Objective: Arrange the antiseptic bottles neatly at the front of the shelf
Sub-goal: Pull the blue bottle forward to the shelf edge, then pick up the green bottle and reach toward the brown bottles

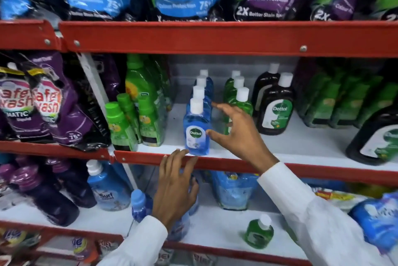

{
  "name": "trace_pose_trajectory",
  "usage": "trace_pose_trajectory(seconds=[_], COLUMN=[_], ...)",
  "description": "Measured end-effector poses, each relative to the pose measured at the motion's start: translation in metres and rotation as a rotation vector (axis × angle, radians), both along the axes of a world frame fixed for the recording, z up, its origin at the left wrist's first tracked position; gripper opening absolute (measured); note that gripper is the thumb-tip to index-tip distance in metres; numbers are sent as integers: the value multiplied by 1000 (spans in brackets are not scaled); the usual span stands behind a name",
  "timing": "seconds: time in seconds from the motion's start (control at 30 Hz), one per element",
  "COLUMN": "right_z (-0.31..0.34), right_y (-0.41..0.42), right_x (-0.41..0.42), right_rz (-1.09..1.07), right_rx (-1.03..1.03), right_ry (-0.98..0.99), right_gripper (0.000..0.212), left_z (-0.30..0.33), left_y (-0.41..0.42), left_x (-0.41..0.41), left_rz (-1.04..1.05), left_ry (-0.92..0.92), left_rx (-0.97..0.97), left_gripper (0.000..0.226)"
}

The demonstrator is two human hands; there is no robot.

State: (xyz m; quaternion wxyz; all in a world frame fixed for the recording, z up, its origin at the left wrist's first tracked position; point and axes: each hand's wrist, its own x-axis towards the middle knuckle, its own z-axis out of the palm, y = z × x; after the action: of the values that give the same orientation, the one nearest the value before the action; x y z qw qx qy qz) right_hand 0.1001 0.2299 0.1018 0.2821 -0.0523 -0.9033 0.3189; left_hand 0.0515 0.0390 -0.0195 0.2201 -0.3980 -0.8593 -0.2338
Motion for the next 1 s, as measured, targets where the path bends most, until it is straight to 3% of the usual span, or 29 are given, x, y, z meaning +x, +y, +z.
trace_pose_trajectory(seconds=[0.13,0.3,0.37,0.47,0.57,0.73,0.9,1.0], right_z=[-26,-104,-141,-193,-225,-236,-185,-122], right_y=[21,59,71,80,79,85,84,78], right_x=[61,121,134,143,142,130,129,130], right_rz=[15,17,16,26,34,-2,0,28], right_rx=[-2,-120,-106,4,-28,-18,-4,-63], right_ry=[158,-71,-258,-567,-691,-636,-505,-294], right_gripper=[43,20,26,54,59,34,47,55], left_z=[1,-5,-8,-10,-10,-9,-7,-5], left_y=[33,61,67,71,69,67,67,70], left_x=[12,23,28,32,32,36,42,45], left_rz=[-108,-97,-65,-55,-81,-110,-57,-26], left_ry=[59,4,-19,-48,-82,-154,-153,-142], left_rx=[15,-105,-154,-136,-95,-90,-115,-95], left_gripper=[55,73,82,87,88,97,95,91])
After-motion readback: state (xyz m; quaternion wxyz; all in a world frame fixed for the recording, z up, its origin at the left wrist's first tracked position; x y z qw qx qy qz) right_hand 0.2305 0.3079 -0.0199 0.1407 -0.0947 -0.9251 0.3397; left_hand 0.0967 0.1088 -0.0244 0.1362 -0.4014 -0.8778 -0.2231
